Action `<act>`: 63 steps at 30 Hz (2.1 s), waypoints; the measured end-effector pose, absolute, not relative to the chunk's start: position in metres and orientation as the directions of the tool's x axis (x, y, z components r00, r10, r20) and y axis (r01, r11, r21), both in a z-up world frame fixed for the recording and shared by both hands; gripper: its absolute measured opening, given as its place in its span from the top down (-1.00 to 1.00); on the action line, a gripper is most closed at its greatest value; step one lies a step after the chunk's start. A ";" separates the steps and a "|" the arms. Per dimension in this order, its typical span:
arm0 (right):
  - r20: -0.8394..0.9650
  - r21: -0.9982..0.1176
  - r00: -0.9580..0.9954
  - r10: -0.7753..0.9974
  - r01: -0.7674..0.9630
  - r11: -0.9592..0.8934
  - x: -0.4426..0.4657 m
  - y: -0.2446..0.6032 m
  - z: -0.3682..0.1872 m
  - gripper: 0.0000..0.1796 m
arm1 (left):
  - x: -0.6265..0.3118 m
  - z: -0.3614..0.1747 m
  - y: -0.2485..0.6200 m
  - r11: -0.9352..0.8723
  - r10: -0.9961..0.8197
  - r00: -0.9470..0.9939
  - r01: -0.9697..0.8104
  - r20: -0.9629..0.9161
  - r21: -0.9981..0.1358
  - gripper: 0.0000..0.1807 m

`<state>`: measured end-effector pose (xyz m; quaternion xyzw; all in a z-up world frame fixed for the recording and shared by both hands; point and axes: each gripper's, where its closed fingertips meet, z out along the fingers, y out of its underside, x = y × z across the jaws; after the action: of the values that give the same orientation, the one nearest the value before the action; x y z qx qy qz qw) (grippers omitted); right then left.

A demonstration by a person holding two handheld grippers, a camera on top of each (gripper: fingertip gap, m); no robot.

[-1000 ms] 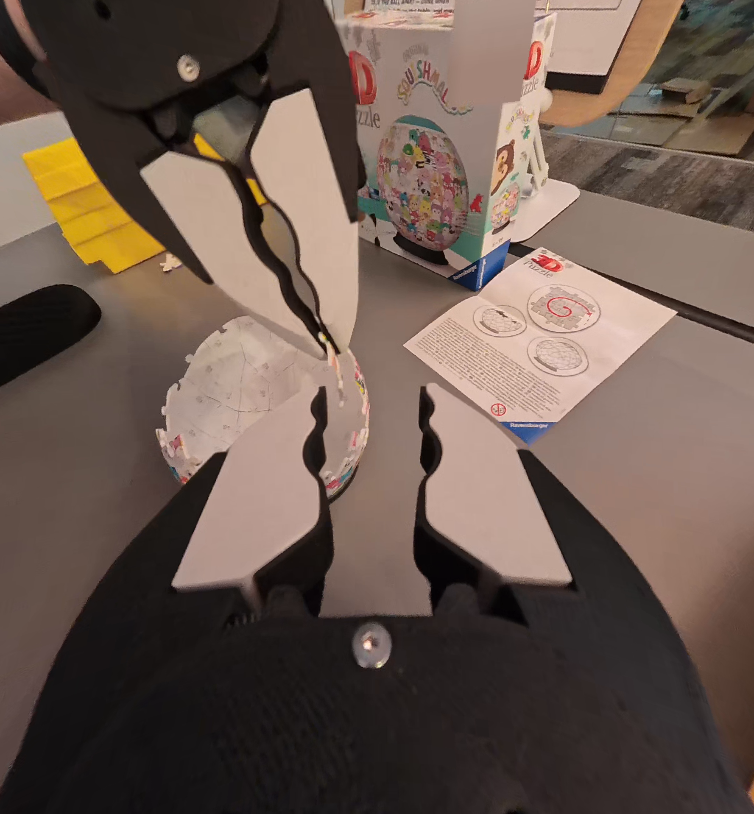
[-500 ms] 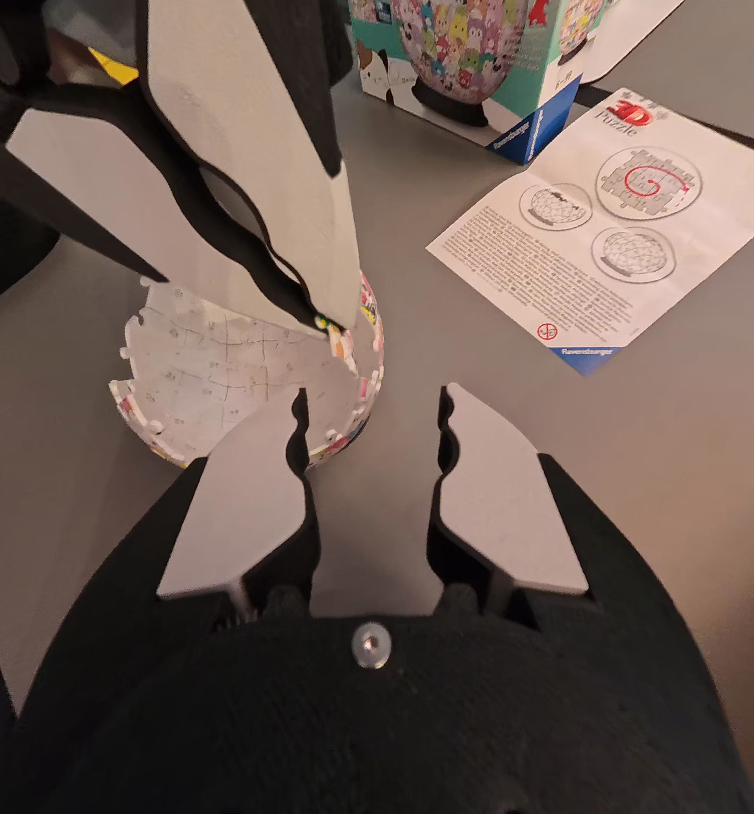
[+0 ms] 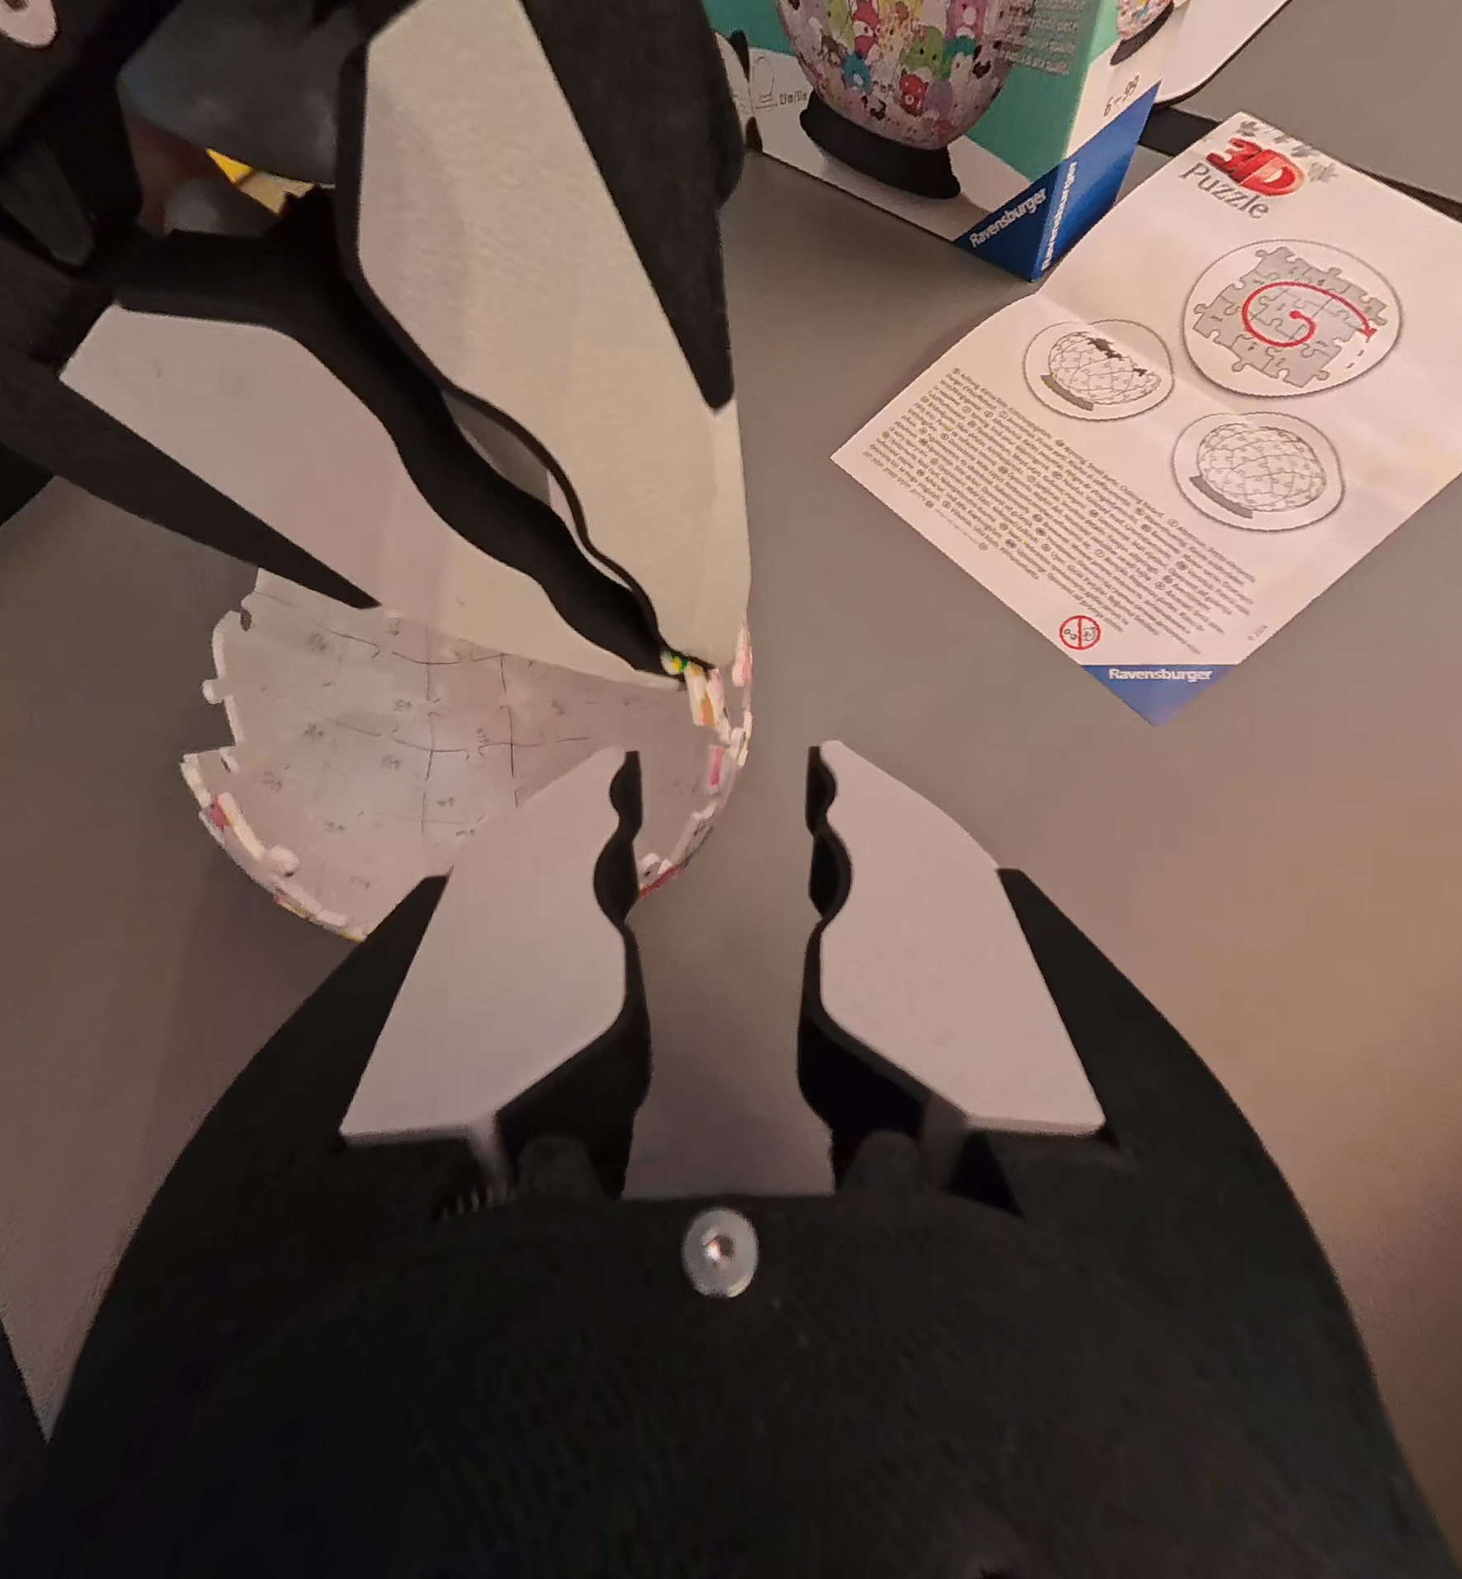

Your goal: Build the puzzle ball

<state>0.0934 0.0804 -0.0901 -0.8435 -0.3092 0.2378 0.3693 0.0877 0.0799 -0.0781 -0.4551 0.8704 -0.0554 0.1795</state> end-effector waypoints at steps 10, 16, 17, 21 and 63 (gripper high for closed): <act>-0.175 -0.744 0.701 0.691 0.365 -0.559 0.091 0.077 -0.094 0.78 | 0.090 -0.083 0.080 0.585 -0.809 -0.533 -0.773 -0.248 -0.246 0.98; -0.135 -0.747 0.717 0.684 0.379 -0.546 0.091 0.082 -0.094 0.86 | 0.090 -0.084 0.082 0.588 -0.806 -0.537 -0.774 -0.250 -0.235 0.98; -0.135 -0.747 0.719 0.682 0.378 -0.547 0.092 0.082 -0.094 0.87 | 0.090 -0.084 0.082 0.589 -0.805 -0.538 -0.773 -0.250 -0.234 0.98; -0.140 -0.750 0.725 0.674 0.367 -0.551 0.092 0.085 -0.094 0.90 | 0.090 -0.084 0.083 0.587 -0.807 -0.535 -0.776 -0.251 -0.233 0.98; -0.146 -0.640 0.803 0.578 0.369 -0.674 0.095 0.088 -0.098 0.95 | 0.094 -0.071 0.089 0.549 -0.835 -0.488 -0.773 -0.256 -0.317 0.76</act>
<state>0.0953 0.0883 -0.0983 -0.8989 -0.2632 0.1705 0.3059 0.0937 0.0891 -0.0710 -0.4680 0.8589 -0.0796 0.1923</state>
